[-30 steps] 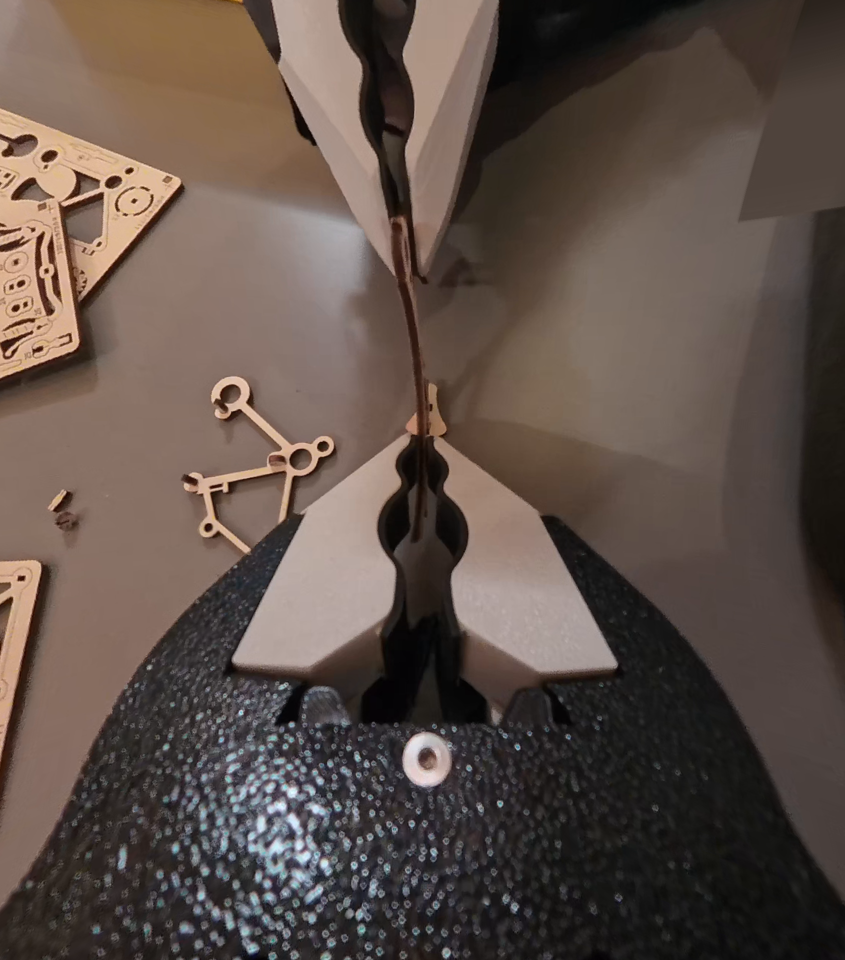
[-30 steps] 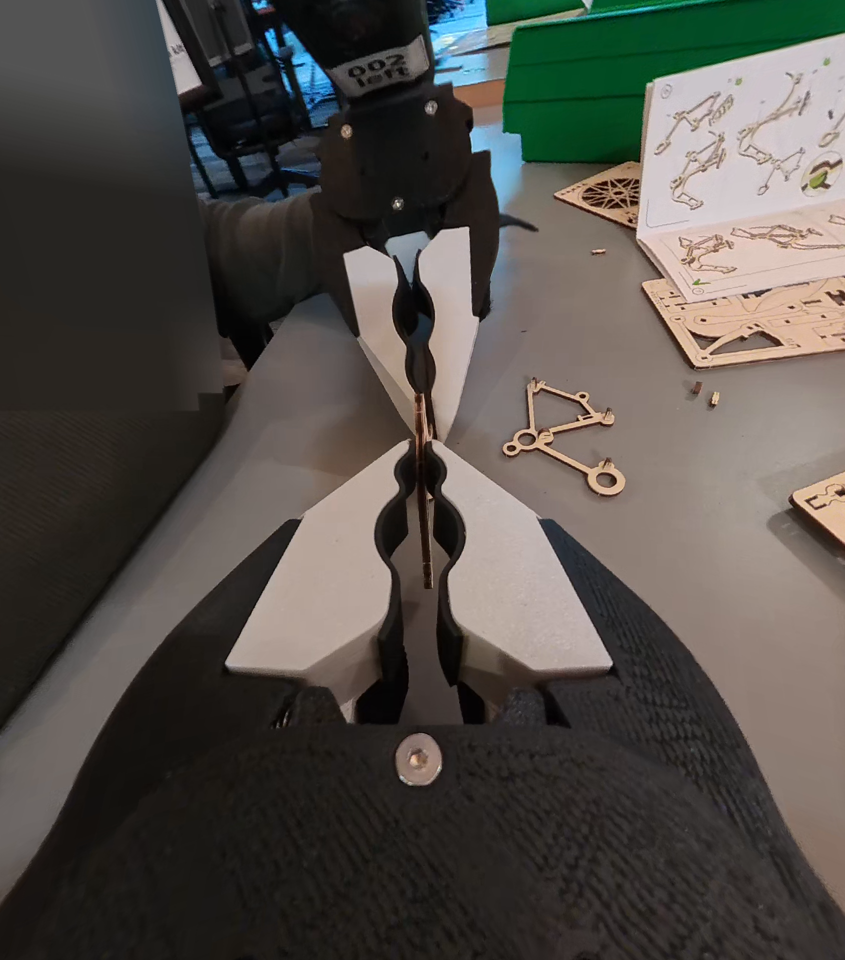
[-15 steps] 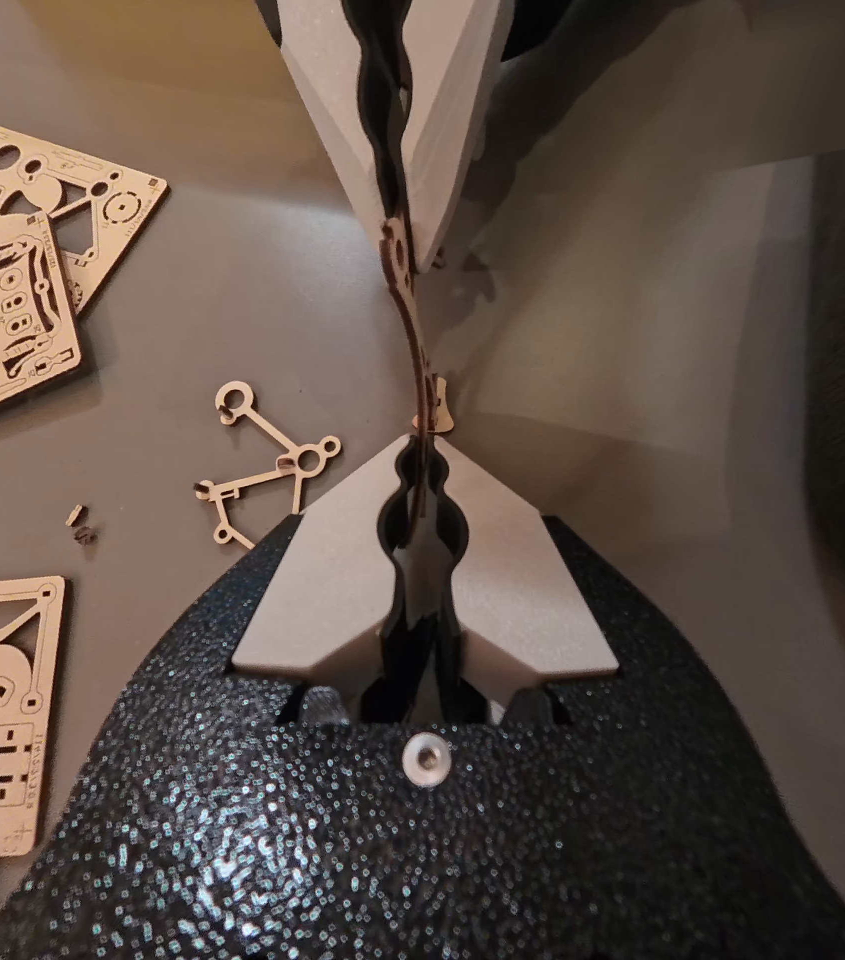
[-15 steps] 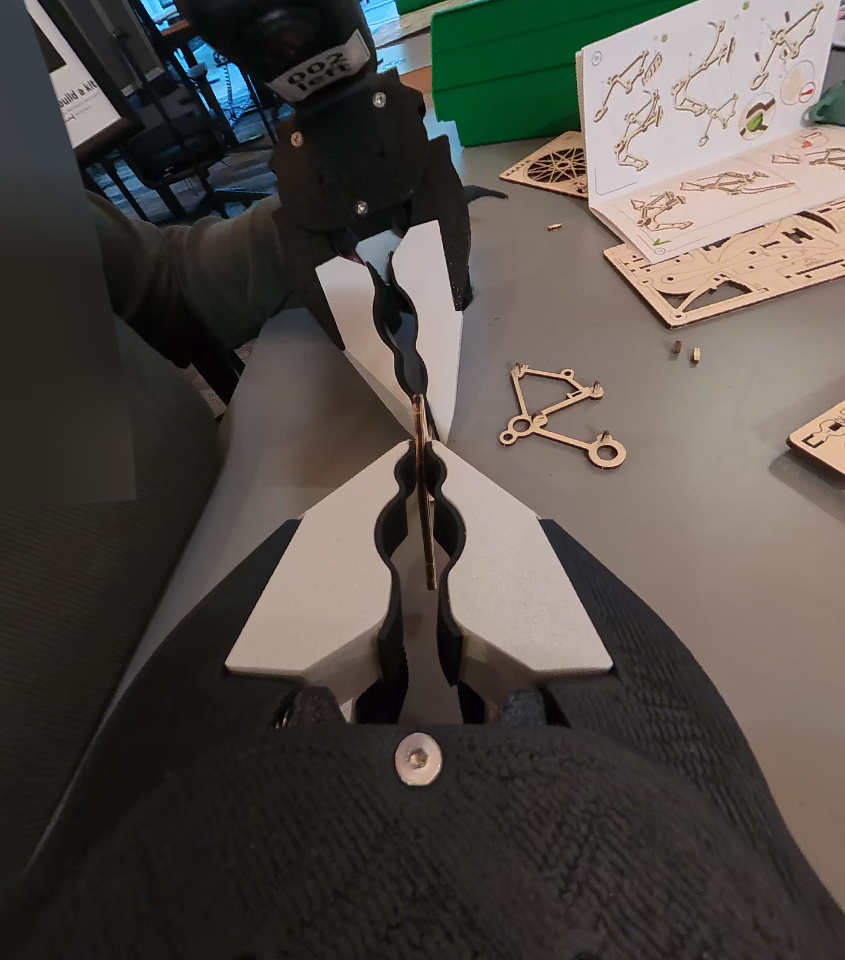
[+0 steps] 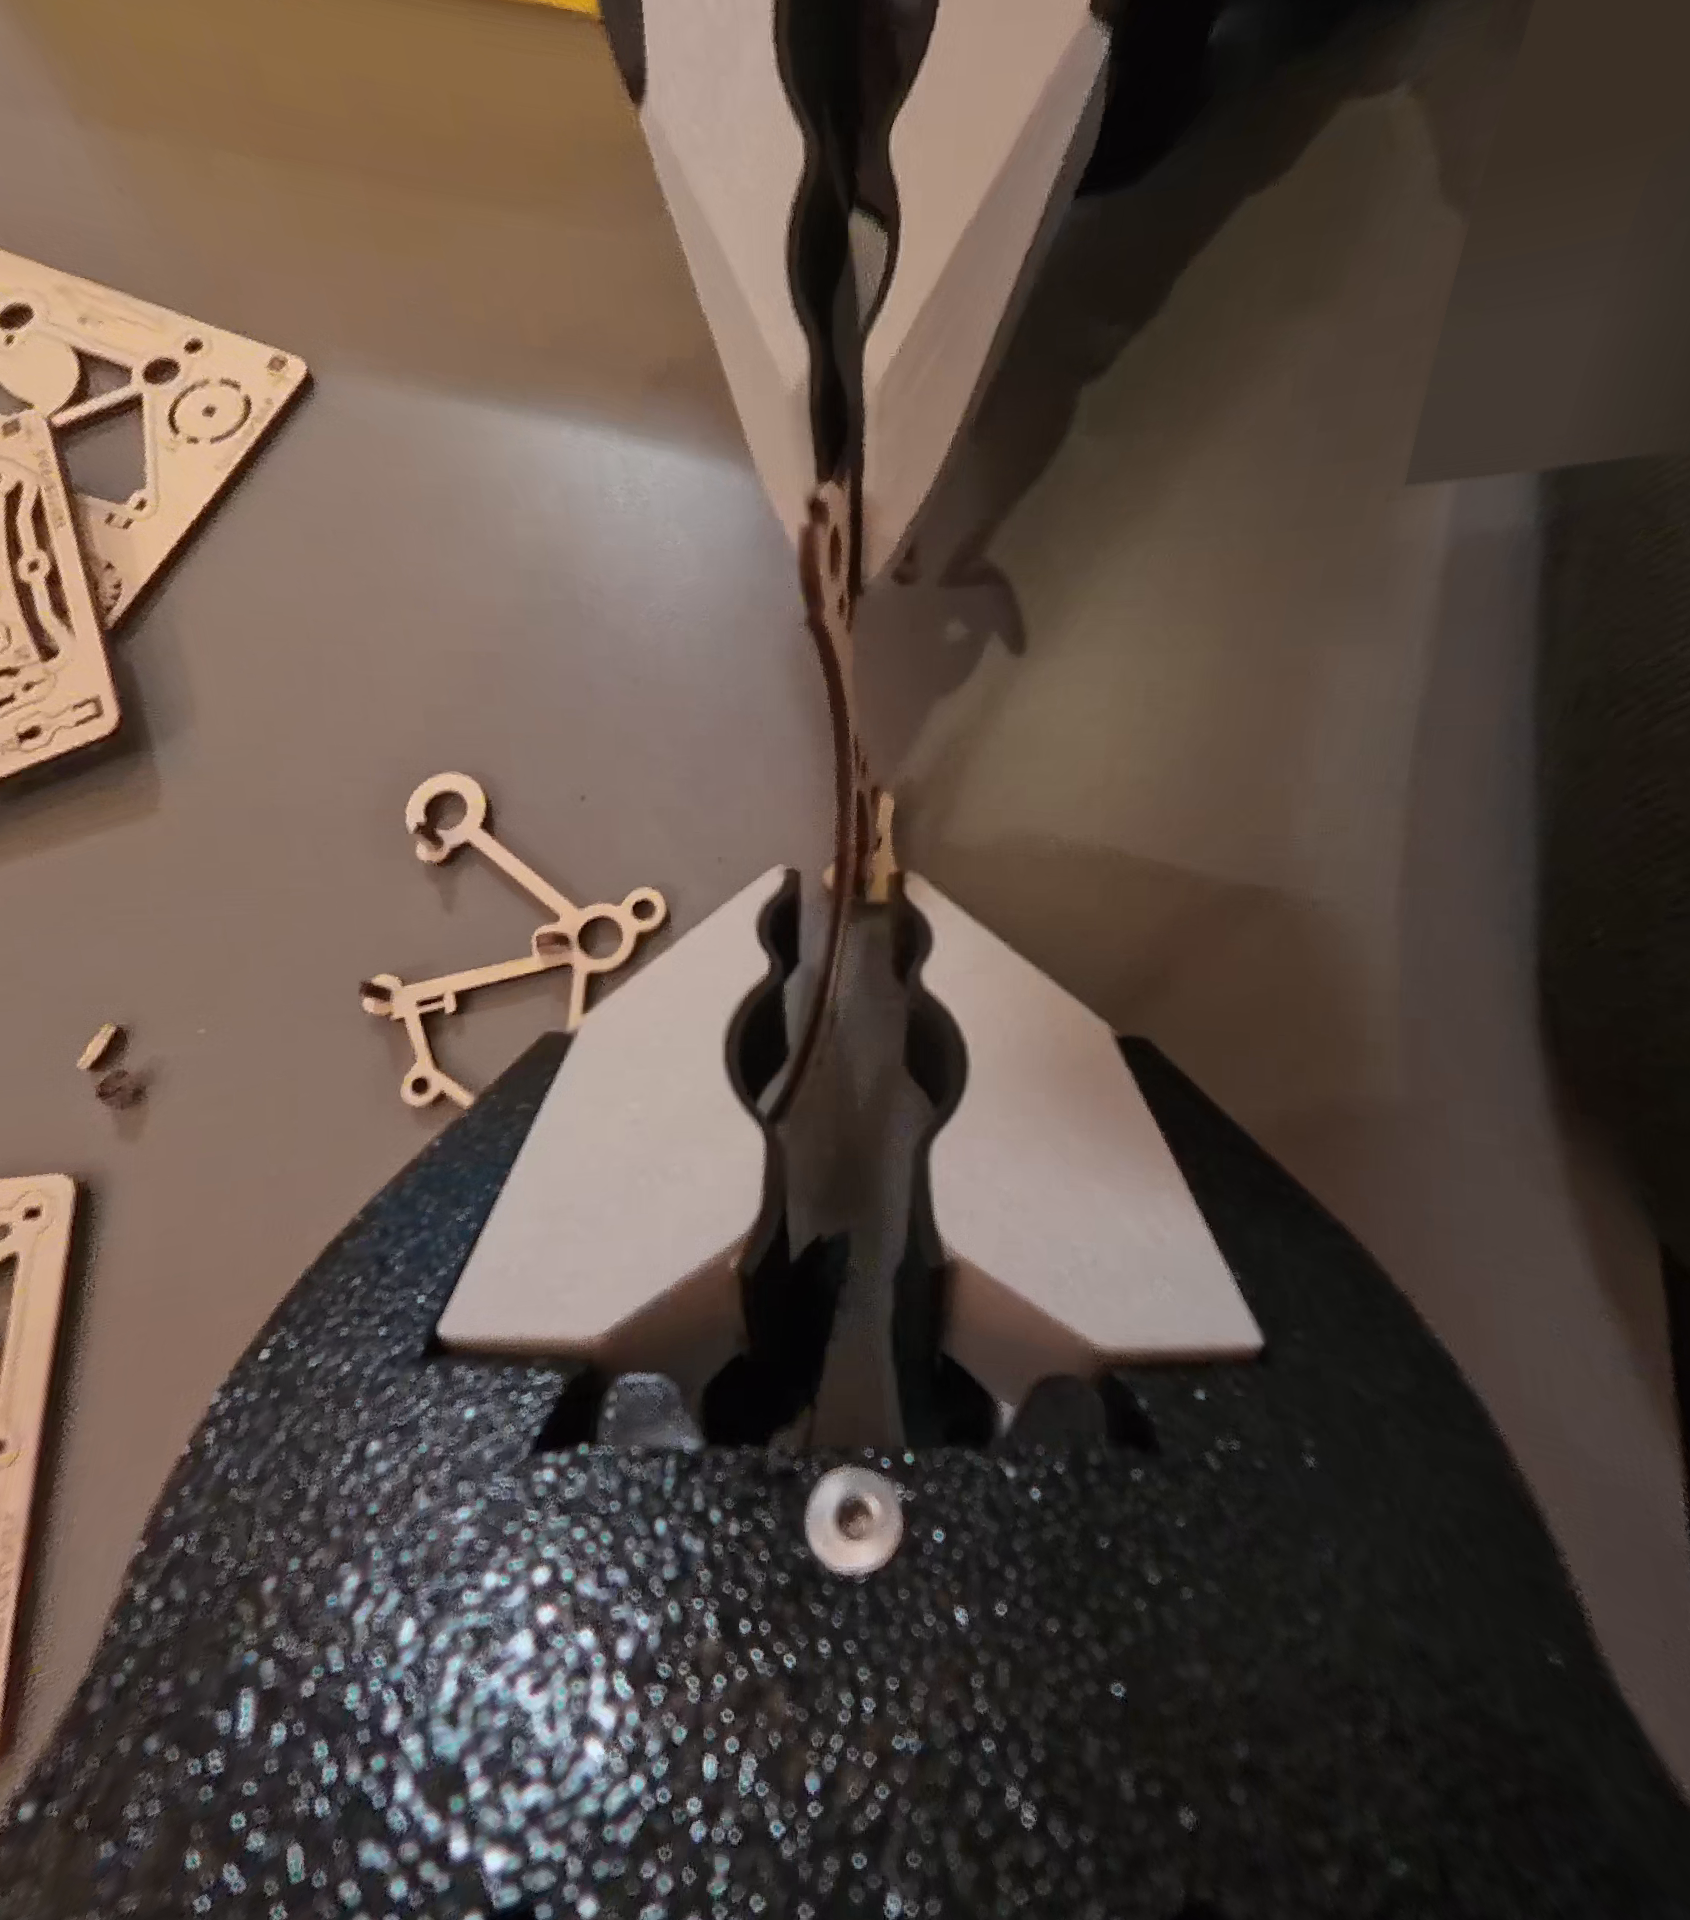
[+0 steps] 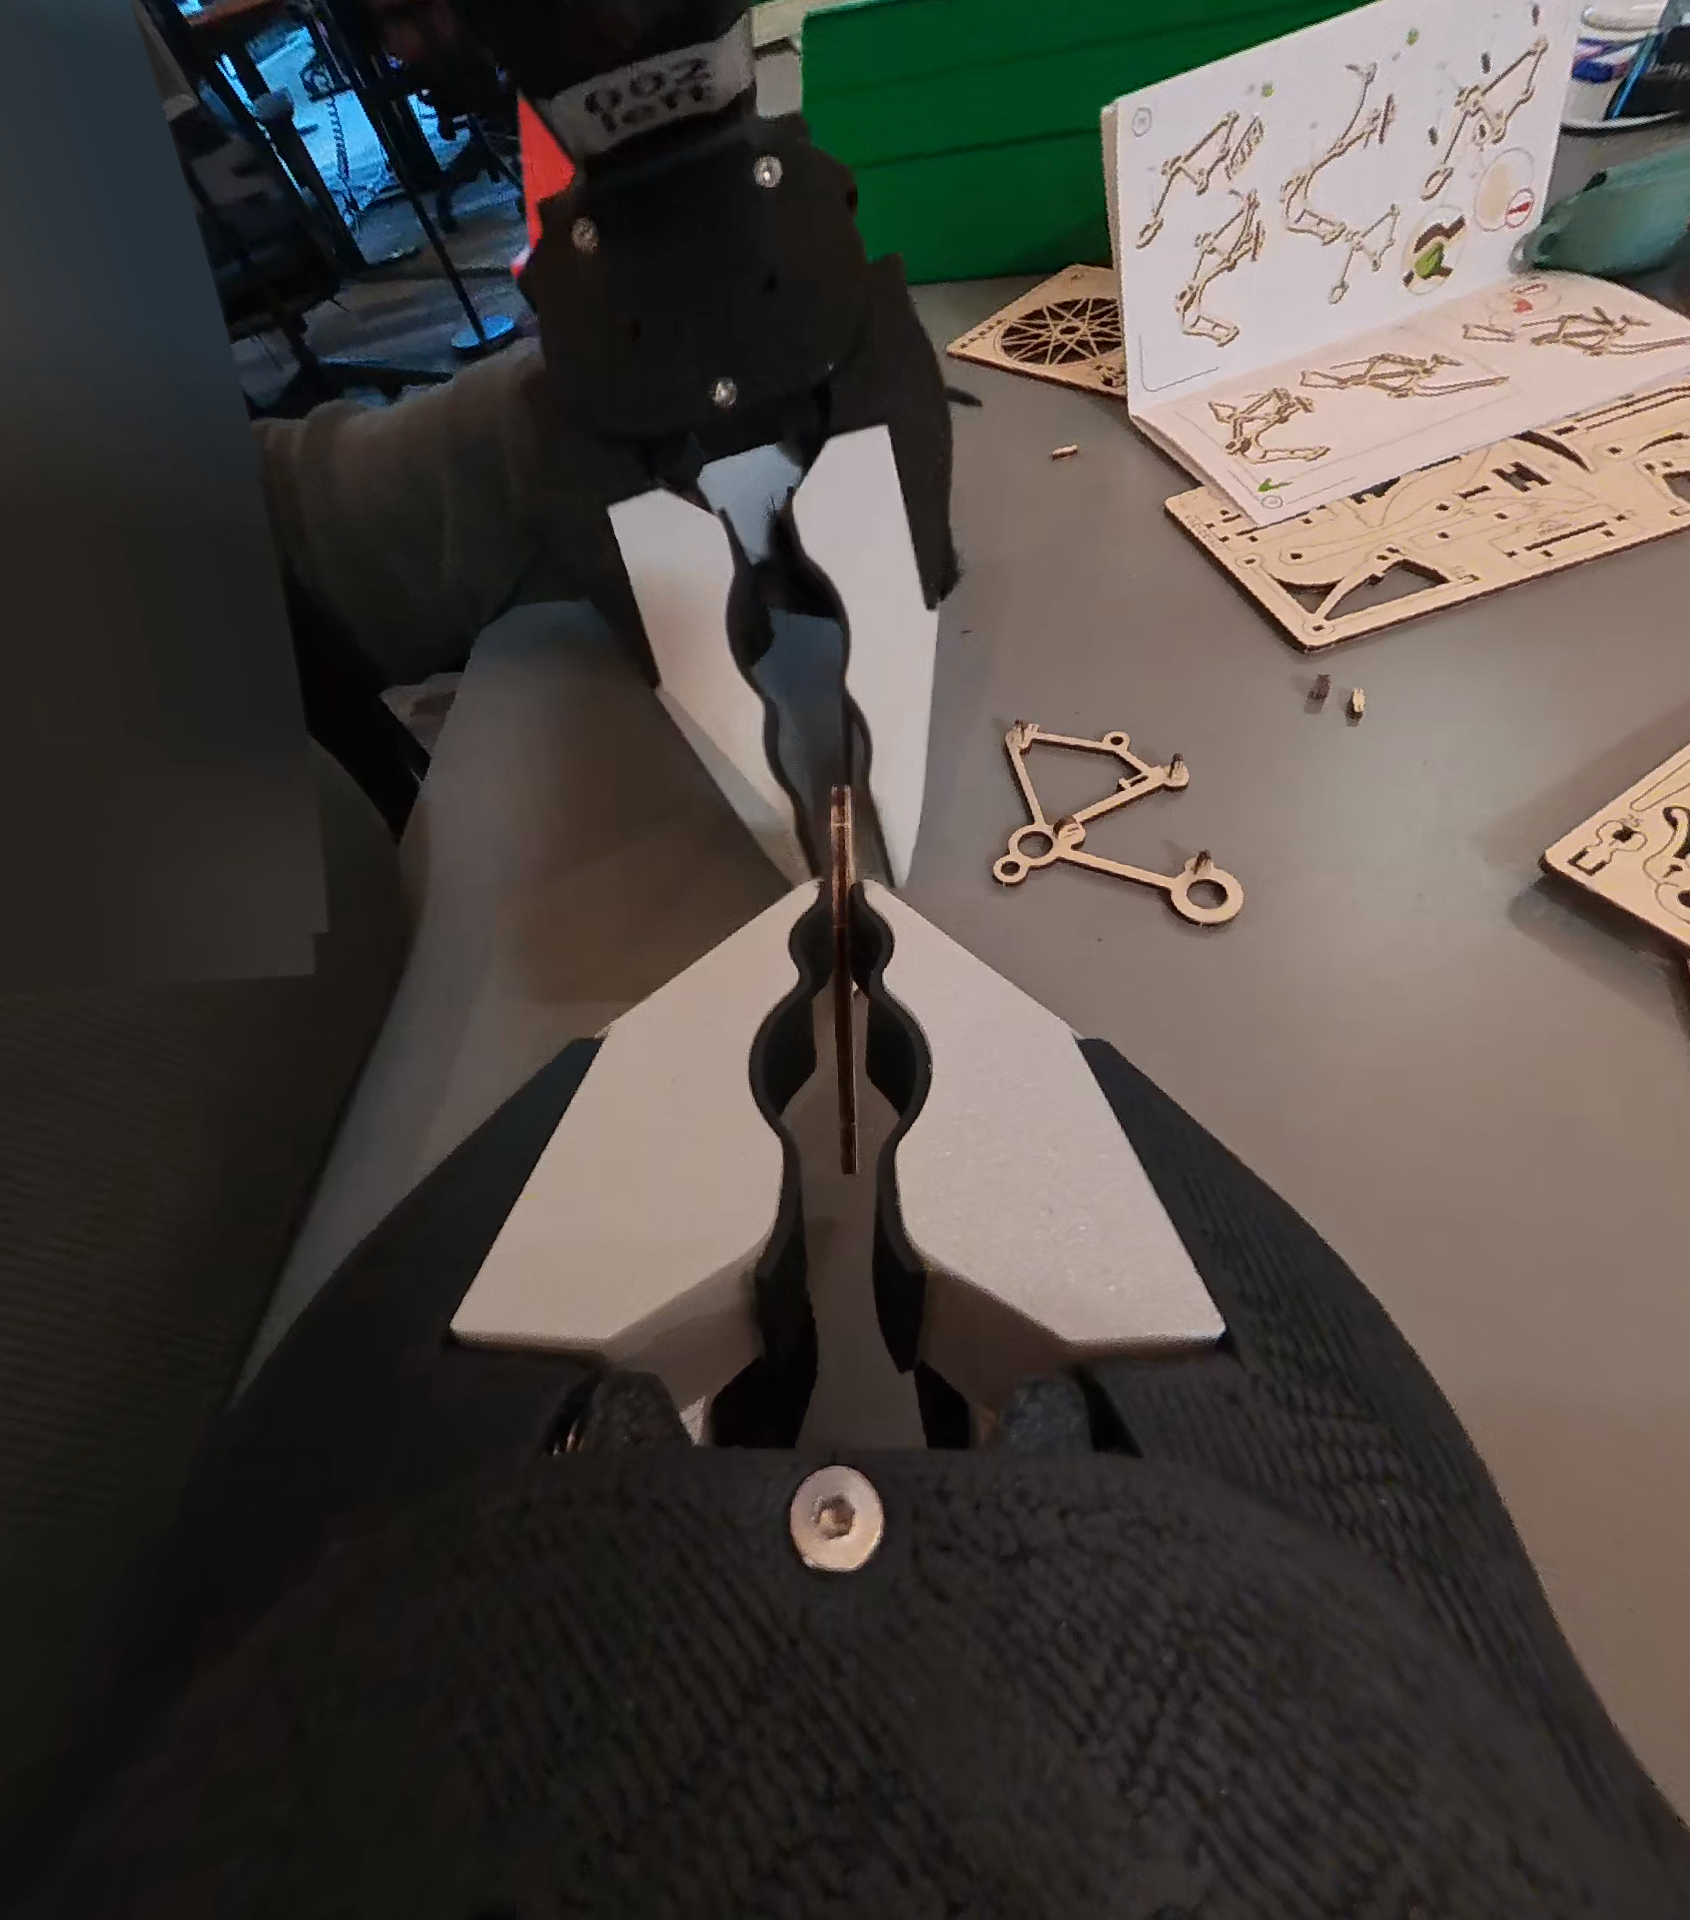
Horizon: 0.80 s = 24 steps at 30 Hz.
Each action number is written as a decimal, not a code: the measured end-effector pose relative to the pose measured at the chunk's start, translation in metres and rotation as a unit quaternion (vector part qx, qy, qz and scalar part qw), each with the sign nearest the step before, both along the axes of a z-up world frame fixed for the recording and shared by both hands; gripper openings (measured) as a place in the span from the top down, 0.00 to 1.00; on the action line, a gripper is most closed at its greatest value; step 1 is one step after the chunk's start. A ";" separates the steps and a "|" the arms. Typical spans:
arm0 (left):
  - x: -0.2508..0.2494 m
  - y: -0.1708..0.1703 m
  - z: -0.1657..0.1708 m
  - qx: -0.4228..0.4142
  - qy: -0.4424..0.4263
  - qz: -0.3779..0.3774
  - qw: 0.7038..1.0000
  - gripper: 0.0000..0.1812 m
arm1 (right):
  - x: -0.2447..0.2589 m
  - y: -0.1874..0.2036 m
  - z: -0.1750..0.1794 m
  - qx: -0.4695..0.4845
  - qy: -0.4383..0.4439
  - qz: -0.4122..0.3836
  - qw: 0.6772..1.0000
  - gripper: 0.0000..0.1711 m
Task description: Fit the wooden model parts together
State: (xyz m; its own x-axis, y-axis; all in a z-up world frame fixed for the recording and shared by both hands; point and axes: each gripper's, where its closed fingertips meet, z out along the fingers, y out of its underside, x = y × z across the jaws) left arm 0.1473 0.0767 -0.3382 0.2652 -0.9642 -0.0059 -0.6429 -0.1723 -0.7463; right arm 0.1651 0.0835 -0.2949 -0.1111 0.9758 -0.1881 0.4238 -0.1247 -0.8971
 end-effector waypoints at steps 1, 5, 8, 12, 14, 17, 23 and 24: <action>0.003 -0.002 0.003 -0.005 -0.013 -0.006 1.000 0.91 | 0.000 0.000 0.000 0.006 0.000 0.000 1.000 1.00; 0.004 -0.004 0.001 -0.019 0.000 -0.020 1.000 0.95 | -0.001 -0.002 0.000 0.025 -0.002 0.003 1.000 1.00; 0.004 -0.003 -0.003 -0.022 0.022 -0.032 0.999 1.00 | -0.001 -0.004 0.000 0.036 -0.003 0.005 0.999 1.00; 0.004 -0.004 -0.003 -0.036 0.020 -0.043 0.998 1.00 | -0.001 -0.005 0.000 0.034 -0.002 0.006 0.999 1.00; 0.003 -0.006 -0.004 -0.040 0.020 -0.050 0.998 1.00 | -0.002 -0.006 0.000 0.031 -0.003 0.007 0.999 1.00; 0.002 -0.007 -0.004 -0.056 0.024 -0.053 0.997 1.00 | -0.003 -0.006 0.000 0.041 0.002 0.006 0.999 1.00; 0.002 -0.008 -0.004 -0.076 0.044 -0.059 0.994 1.00 | -0.011 -0.011 -0.016 0.063 -0.031 0.016 0.997 0.91; 0.002 -0.008 -0.004 -0.075 0.044 -0.060 0.994 1.00 | -0.014 -0.013 -0.019 0.068 -0.038 0.019 0.997 0.92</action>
State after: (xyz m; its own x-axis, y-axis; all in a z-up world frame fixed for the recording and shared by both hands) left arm 0.1489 0.0686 -0.3426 0.1537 -0.9805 0.1226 -0.7278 -0.1962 -0.6571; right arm 0.1514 0.0710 -0.3135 -0.1385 0.9883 -0.0646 0.4930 0.0122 -0.8700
